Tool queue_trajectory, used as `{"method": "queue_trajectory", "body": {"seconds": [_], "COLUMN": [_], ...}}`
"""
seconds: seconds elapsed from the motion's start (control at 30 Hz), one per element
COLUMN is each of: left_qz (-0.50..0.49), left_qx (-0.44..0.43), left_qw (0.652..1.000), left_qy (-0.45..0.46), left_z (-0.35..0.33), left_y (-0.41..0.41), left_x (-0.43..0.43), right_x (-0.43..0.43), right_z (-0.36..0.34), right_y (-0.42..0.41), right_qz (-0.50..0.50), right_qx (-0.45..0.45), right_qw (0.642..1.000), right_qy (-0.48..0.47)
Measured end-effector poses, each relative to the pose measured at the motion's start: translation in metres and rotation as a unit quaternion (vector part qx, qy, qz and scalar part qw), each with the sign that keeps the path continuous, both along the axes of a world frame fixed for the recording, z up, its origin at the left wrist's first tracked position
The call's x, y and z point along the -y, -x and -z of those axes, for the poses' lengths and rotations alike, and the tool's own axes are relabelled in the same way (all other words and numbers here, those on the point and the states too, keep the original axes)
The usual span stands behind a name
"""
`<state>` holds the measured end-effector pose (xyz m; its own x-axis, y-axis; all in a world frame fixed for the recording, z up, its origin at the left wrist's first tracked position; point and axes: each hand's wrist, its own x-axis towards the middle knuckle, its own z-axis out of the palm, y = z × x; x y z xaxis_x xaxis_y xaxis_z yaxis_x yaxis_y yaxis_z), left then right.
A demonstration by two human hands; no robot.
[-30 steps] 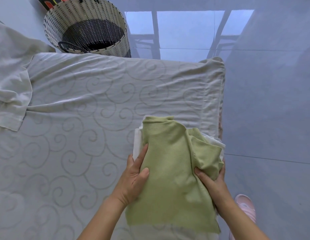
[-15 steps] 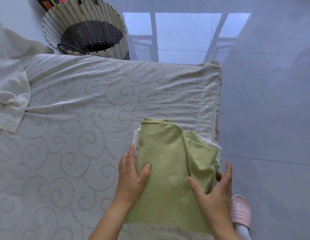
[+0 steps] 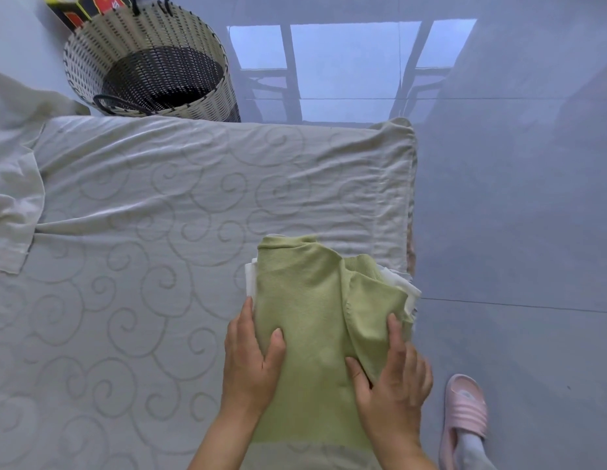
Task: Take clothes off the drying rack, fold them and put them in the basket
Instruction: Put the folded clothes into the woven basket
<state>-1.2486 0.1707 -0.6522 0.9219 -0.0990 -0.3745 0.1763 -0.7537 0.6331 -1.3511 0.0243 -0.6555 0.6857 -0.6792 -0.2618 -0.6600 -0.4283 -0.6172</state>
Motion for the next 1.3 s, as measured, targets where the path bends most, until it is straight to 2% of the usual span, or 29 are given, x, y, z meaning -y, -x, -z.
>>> {"method": "queue_trajectory", "body": {"seconds": [0.03,0.1,0.17,0.4,0.6,0.73,0.83,0.97,1.07,1.2,1.3], "left_qz": [-0.025,-0.066,-0.055,0.074,0.159,0.174,0.143,0.086,0.024,-0.053,-0.058], "left_qx": [-0.028,-0.082,-0.107,-0.044,0.074,0.055,0.008,-0.014,0.001,0.026,0.032], "left_qw": [0.999,0.994,0.993,0.996,0.984,0.983,0.989,0.995,0.997,0.995,0.995], "left_qy": [0.009,0.021,0.011,-0.035,-0.024,-0.002,0.021,0.051,0.072,0.077,0.076], "left_z": [-0.001,-0.002,-0.004,-0.023,-0.046,-0.045,-0.040,-0.045,-0.061,-0.084,-0.097], "left_y": [-0.005,-0.015,-0.021,-0.007,0.004,0.007,0.001,-0.005,-0.007,-0.010,-0.014], "left_x": [-0.001,-0.005,-0.005,0.013,0.043,0.064,0.067,0.055,0.045,0.029,0.027], "right_x": [0.004,0.015,0.023,0.025,0.033,0.048,0.052,0.054,0.047,0.029,0.028], "right_z": [-0.003,-0.007,-0.006,-0.010,-0.015,-0.019,-0.020,-0.032,-0.044,-0.060,-0.069], "right_y": [-0.001,-0.006,-0.011,-0.010,-0.002,0.005,0.005,-0.008,-0.020,-0.038,-0.051], "right_qz": [0.007,0.054,0.087,0.065,0.094,0.134,0.124,0.087,0.041,-0.071,-0.094], "right_qx": [0.018,0.041,0.039,0.045,0.101,0.117,0.128,0.130,0.134,0.150,0.146], "right_qw": [0.999,0.985,0.967,0.974,0.970,0.965,0.965,0.970,0.977,0.979,0.972], "right_qy": [-0.025,-0.156,-0.237,-0.212,-0.199,-0.193,-0.190,-0.187,-0.162,-0.119,-0.160]}}
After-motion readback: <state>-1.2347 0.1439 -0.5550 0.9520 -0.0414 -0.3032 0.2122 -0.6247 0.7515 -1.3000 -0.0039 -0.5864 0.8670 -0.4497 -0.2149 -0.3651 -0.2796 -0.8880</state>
